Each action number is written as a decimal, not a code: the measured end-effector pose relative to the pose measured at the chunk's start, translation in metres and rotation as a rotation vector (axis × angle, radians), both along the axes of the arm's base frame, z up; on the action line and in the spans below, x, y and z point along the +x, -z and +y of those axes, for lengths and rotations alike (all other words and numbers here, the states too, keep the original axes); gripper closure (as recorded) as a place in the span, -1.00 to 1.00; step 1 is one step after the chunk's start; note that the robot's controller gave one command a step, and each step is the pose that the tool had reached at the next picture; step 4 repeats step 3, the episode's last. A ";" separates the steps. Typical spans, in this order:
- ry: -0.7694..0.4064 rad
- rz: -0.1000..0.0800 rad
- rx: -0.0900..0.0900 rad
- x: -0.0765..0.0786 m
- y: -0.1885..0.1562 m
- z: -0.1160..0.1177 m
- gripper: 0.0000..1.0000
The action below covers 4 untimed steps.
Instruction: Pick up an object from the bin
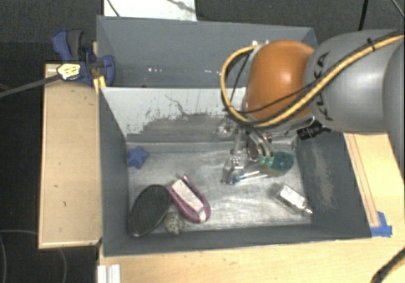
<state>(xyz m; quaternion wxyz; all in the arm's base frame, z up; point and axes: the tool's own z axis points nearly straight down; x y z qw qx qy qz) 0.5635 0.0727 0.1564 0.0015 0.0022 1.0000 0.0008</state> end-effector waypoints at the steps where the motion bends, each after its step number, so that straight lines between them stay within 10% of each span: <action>1: -0.031 -0.003 -0.001 -0.010 0.086 -0.095 -1.00; 2: -0.035 -0.009 -0.001 -0.008 0.082 -0.092 1.00; 3: -0.120 -0.007 -0.004 -0.026 -0.045 -0.113 1.00; 4: -0.120 -0.007 -0.004 -0.026 -0.045 -0.113 1.00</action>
Offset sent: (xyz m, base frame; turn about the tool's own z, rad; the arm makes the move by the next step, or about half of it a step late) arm -0.0117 -0.0916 -0.0864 -0.0379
